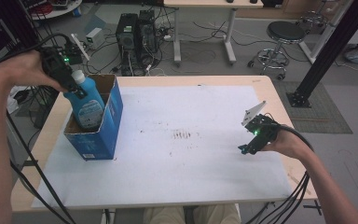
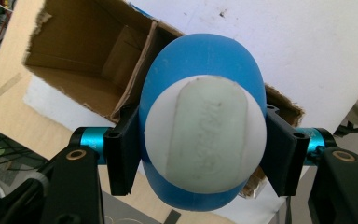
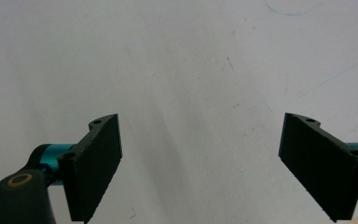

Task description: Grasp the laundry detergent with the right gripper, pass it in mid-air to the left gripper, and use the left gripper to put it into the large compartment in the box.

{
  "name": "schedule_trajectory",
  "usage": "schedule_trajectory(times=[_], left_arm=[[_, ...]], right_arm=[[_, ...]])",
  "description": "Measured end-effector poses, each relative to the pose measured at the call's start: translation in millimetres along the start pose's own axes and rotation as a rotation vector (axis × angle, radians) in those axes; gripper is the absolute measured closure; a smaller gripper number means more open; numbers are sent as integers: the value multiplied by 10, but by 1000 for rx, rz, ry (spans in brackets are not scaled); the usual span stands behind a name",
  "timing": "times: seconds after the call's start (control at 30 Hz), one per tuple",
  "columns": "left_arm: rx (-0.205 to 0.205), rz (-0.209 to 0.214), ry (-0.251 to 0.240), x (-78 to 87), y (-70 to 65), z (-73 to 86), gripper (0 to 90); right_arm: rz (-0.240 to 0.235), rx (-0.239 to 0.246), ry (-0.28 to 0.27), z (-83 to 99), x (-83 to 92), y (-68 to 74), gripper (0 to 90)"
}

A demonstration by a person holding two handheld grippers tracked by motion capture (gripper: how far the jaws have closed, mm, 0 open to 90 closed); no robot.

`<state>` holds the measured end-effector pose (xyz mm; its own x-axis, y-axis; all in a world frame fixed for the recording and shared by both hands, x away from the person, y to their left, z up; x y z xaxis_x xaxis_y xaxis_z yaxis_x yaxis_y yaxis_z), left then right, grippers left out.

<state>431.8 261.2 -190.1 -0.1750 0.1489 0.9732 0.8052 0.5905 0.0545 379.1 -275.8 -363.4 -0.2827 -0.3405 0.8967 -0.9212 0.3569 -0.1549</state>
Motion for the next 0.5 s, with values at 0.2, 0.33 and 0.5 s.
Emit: schedule_trajectory(times=[0.2, 0.33, 0.5], left_arm=[[-17, 6, 2, -248, 2, 62, 381], [-26, 6, 14, -396, 0, 97, 381], [-32, 11, 27, -551, -11, 134, 381]], right_arm=[[-5, 2, 2, 2, -35, 13, 124], [-6, 5, 1, -8, -64, 28, 124], [-10, 8, 3, -13, -95, 45, 124]])
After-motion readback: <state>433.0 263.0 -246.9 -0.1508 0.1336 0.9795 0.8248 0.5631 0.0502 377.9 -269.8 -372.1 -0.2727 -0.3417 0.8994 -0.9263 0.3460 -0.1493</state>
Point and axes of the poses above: each handheld gripper's, and its own axes: x roughly backward along the jaws, z roughly out of its underside, y roughly to its left, the point moved 1 cm from there along -x, roughly forward along the jaws, and after that the axes turned 5 degrees about x, right-handed, at the moved point
